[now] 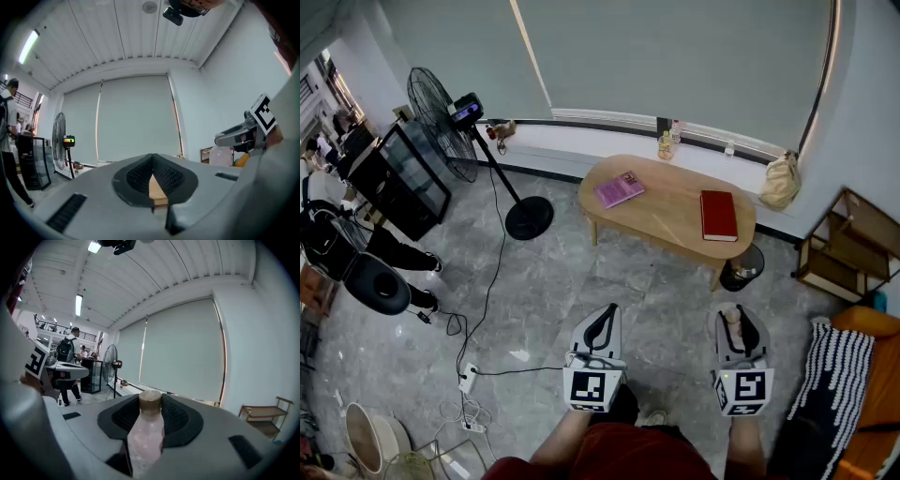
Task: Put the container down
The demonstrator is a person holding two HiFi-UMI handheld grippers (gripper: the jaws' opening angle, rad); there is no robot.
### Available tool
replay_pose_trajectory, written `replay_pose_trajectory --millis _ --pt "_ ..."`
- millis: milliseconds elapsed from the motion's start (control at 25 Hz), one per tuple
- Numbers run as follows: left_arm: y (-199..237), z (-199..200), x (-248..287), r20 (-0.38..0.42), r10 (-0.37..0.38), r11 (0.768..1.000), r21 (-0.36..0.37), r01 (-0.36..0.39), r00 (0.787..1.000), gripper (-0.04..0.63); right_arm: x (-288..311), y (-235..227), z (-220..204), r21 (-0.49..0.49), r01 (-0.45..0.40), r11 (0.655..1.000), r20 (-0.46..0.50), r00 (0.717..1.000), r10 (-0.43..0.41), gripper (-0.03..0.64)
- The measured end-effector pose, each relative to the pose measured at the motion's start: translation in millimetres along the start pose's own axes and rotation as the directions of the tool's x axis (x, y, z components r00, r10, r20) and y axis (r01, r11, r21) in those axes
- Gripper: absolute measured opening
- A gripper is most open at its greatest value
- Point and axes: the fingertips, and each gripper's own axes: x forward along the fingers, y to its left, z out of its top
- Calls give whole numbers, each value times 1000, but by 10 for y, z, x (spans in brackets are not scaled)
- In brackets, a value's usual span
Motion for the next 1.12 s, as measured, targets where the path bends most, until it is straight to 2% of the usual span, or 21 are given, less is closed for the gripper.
replay_pose_trajectory --millis 200,400,560,960,1120 --pt "-272 152 -347 23 -8 1000 14 7 1000 8 -488 -64 46 17 25 1000 22 999 -25 141" --pt "-273 276 -471 52 4 1000 18 -5 999 6 -568 -18 114 25 16 1000 31 999 -17 141" --pt "-48 258 -503 64 17 1000 19 -18 998 6 -443 155 118 53 2 999 27 1000 -3 141" --pt "686 244 -357 66 17 1000 -5 -17 998 8 78 641 452 24 -1 1000 42 999 0 141" --pt "988 257 -302 91 14 1000 5 -14 996 6 286 820 569 23 5 1000 56 998 -6 141"
